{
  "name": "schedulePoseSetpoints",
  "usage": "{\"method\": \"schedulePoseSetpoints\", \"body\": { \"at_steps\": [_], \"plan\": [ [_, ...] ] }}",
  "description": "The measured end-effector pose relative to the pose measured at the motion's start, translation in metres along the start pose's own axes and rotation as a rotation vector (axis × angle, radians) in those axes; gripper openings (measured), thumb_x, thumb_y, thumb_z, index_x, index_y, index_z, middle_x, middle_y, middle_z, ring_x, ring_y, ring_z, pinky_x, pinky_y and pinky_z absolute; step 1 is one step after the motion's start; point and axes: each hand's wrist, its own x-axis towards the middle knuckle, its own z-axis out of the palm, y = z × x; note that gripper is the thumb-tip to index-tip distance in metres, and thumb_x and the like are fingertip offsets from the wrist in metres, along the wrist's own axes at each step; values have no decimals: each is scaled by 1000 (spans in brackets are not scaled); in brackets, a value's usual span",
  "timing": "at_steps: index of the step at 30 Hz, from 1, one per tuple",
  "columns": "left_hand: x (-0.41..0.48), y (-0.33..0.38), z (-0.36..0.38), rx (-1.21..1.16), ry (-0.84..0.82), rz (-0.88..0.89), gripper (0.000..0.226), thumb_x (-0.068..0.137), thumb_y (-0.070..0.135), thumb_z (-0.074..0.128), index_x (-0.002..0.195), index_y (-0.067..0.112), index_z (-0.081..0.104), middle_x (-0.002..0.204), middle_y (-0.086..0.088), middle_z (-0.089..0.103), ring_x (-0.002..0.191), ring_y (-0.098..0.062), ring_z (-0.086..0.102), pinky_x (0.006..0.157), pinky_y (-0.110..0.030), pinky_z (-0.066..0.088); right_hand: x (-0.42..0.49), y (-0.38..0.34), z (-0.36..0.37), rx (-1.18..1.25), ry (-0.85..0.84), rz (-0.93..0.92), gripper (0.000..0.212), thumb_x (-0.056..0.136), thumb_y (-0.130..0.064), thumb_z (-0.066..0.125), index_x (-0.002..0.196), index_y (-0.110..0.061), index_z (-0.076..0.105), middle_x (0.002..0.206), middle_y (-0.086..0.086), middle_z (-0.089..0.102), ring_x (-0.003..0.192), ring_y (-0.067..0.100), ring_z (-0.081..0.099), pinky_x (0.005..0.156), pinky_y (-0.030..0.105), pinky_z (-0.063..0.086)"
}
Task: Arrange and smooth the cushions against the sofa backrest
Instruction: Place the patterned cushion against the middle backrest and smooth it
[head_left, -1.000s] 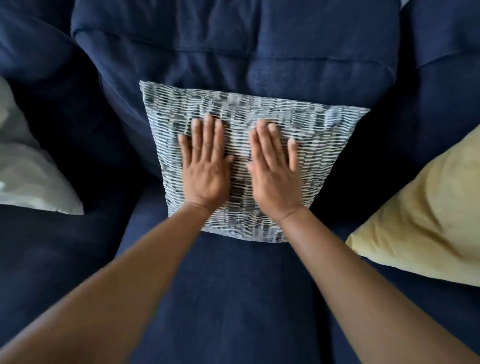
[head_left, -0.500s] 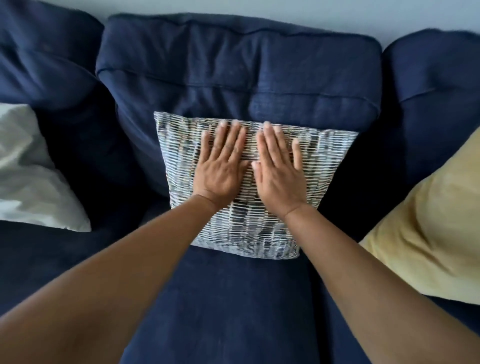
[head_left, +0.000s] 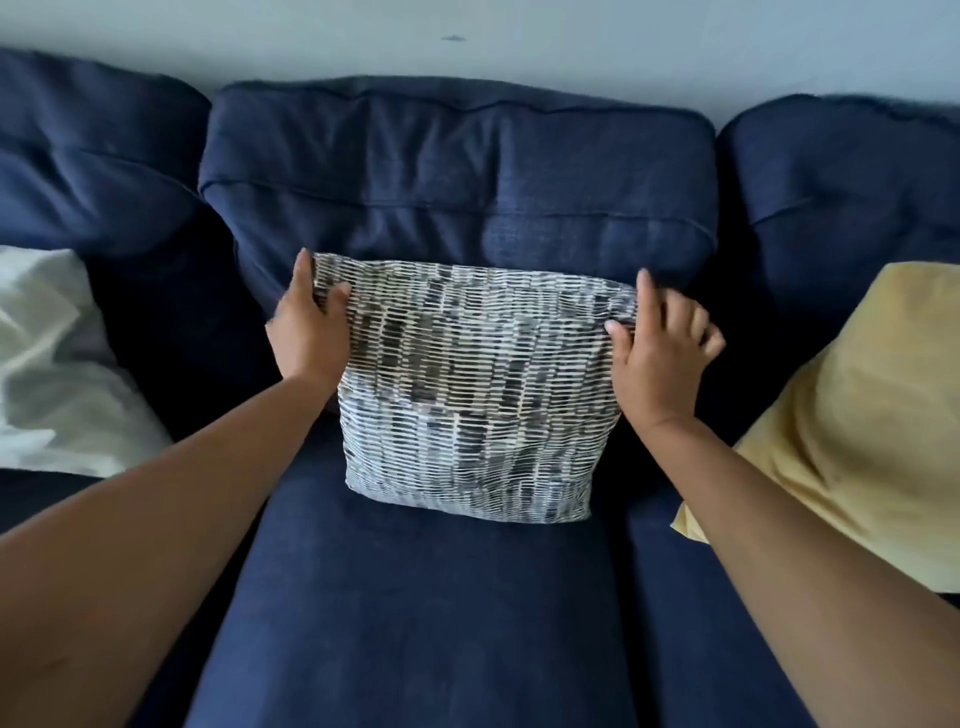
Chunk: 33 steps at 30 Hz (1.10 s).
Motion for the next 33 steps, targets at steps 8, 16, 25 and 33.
{"method": "schedulePoseSetpoints", "body": {
  "at_steps": [8, 16, 25, 33],
  "plan": [
    [14, 22, -29, -223, 233, -79, 25, 98, 28, 54, 110, 14, 71, 99, 0, 69, 91, -13, 58, 75, -19, 37, 22, -28, -12, 146, 58, 52, 13, 91, -24, 61, 96, -21, 73, 93, 8, 61, 91, 32, 54, 88, 38, 22],
    [10, -12, -22, -131, 161, -208, 28, 98, 30, 53, 118, 15, 65, 121, -9, 66, 109, -28, 61, 92, -32, 45, 12, -46, 0, 172, -22, 17, 12, 93, -20, 62, 100, -22, 72, 96, 7, 58, 93, 29, 53, 92, 37, 20],
    [2, -5, -19, -52, 198, -147, 41, 99, 29, 55, 138, 19, 51, 140, -9, 49, 127, -29, 49, 99, -36, 38, 17, -44, -2, 193, -1, 12, 18, 91, -23, 63, 109, -23, 69, 105, 9, 59, 102, 31, 54, 97, 48, 28],
    [-68, 12, 32, 366, -44, 853, 58, 105, 30, 34, 158, 10, 23, 166, -12, 18, 154, -34, 11, 123, -58, 7, -25, -96, -6, 159, -84, -494, 55, 103, -28, 42, 155, -13, 29, 163, 4, 24, 152, 22, 18, 121, 48, 6]
  ]
}}
